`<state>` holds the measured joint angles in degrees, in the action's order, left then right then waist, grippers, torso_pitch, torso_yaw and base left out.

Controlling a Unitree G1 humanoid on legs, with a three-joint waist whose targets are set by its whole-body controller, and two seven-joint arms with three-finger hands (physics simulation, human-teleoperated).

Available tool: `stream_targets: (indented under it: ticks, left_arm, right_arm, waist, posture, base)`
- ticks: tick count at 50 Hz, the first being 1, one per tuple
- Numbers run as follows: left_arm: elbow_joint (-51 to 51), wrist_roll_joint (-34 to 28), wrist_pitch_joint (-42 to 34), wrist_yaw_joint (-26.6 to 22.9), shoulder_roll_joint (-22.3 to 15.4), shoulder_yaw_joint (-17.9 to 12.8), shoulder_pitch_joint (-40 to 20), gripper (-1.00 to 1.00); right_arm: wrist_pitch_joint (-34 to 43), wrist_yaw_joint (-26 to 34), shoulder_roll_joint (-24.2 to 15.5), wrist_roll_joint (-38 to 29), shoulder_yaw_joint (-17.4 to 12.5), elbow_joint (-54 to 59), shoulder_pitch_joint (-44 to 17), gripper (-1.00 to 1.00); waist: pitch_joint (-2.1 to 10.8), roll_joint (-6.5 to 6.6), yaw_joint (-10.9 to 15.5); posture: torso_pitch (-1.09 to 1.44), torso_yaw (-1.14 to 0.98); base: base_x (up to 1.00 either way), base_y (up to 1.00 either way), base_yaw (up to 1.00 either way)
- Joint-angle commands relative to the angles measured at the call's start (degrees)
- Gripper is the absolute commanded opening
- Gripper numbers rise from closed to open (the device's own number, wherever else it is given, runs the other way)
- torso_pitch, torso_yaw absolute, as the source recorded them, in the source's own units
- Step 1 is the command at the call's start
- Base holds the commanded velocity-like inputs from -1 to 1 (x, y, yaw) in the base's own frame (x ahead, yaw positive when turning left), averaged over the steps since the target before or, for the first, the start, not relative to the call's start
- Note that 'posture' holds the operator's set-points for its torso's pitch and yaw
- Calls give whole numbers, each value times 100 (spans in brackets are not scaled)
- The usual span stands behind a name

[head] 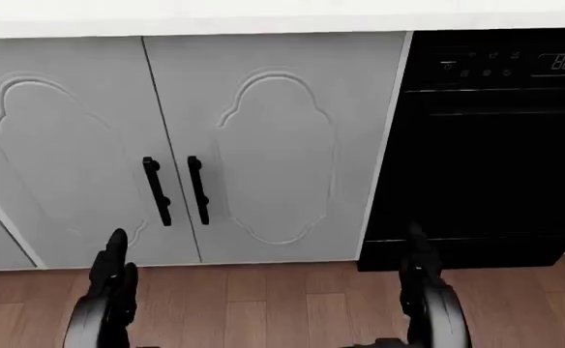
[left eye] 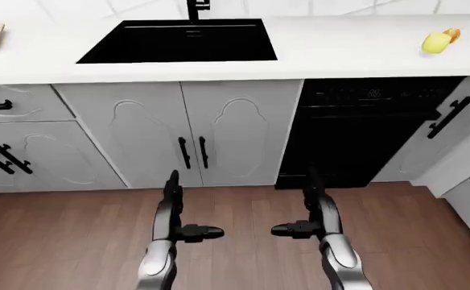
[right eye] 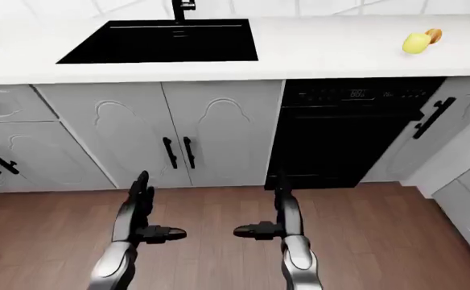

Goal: Place the bread and cheese on the cutting board.

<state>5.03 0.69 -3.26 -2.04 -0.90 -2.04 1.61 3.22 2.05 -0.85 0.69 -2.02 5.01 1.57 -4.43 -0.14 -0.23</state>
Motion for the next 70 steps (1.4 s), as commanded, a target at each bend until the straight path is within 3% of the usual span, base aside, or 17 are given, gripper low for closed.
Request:
stream_targets:
  ticks: [1, 3, 4, 5, 7, 8, 22, 26, 30, 32, 34, 43, 47, 52, 58, 60, 70]
  left_arm:
    - [-207, -41, 581, -11, -14, 24, -209, 100]
    - [-106, -35, 642, -27, -11, 27, -233, 100]
    - [-35, -43, 684, -25, -14, 24, -252, 100]
    - [-45, -46, 696, -21, -10, 30, -242, 100]
    - [-54, -38, 706, -22, -7, 30, -229, 100]
    - [-18, -46, 725, -18, -7, 34, -239, 100]
    - [-851, -57, 541, 108, 25, 49, 79, 100]
    - [-1711, -246, -21, 139, -9, 108, 5, 100]
    - [-2956, -164, -1203, 48, 21, 139, -164, 100]
    - [-3253, -177, -1561, 95, -15, 8, -383, 100]
    - [-3617, -132, -1964, 90, -66, -77, -514, 100]
    - [-4843, 297, -4079, 225, -452, -585, -1904, 100]
    - [-5072, 510, -4803, 473, -695, -780, -2574, 100]
    - [-5056, 767, -5422, 717, -1009, -985, -3345, 100]
    - [-4880, 1108, -6105, 1024, -1298, -1157, -4184, 100]
    - [-4851, 1236, -6298, 1125, -1409, -1182, -4467, 100]
    - [-4317, 1736, -6507, 1463, -1810, -1302, -5387, 100]
  right_arm:
    - [-280, -166, -18, -194, 38, -523, -189, 100]
    - [-336, -211, -26, -331, 72, -419, -253, 100]
    - [-290, -216, -16, -376, 102, -465, -246, 100]
    - [-340, -210, -25, -450, 132, -377, -284, 100]
    - [-335, -197, -20, -465, 123, -372, -289, 100]
    - [-302, -187, -13, -436, 107, -368, -302, 100]
    - [-99, -250, -4, -533, 181, -953, -105, 100]
    - [635, -89, 6, -364, 160, -1913, -173, 100]
    - [1591, -104, -10, -343, 193, -2892, -519, 100]
    - [2433, -251, -11, -387, 51, -3694, -879, 100]
    - [3500, -92, -205, -523, 128, -4155, -1189, 100]
    - [4903, 6, -469, -871, -75, -4500, -2896, 100]
    - [5492, 119, -606, -602, -369, -4595, -3643, 100]
    - [5723, 6, -849, -371, -435, -4561, -4030, 100]
    - [5925, -268, -914, 213, -653, -4151, -4974, 100]
    - [6074, -400, -1100, 244, -584, -4042, -5153, 100]
    - [6193, -448, -1367, 371, -585, -3718, -5586, 100]
  waist:
    - [5, -45, -12]
    - [348, -10, 50]
    - [294, -11, 53]
    - [98, -34, 45]
    - [399, -42, 43]
    - [431, -42, 45]
    - [517, -20, 45]
    - [529, -23, 45]
    - [521, -20, 46]
    - [523, -23, 55]
    - [523, -20, 67]
    - [470, -1, 51]
    - [408, 13, 51]
    - [351, 33, 59]
    - [302, 50, 39]
    - [290, 58, 40]
    - [234, 43, 49]
  posture:
    - [0, 0]
    - [0, 0]
    - [0, 0]
    - [0, 0]
    - [0, 0]
    - [0, 0]
    - [0, 0]
    - [0, 0]
    - [0, 0]
    - [0, 0]
    - [0, 0]
    - [0, 0]
    - [0, 0]
    - [0, 0]
    - [0, 0]
    - [0, 0]
    - [0, 0]
  base:
    - [0, 0, 0]
    - [0, 0, 0]
    - [0, 0, 0]
    - [0, 0, 0]
    - [0, 0, 0]
    - [0, 0, 0]
    - [0, 0, 0]
    - [0, 0, 0]
    - [0, 0, 0]
    - [0, 0, 0]
    - [0, 0, 0]
    - [0, 0, 0]
    - [0, 0, 0]
    - [0, 0, 0]
    - [0, 0, 0]
    - [0, 0, 0]
    - [0, 0, 0]
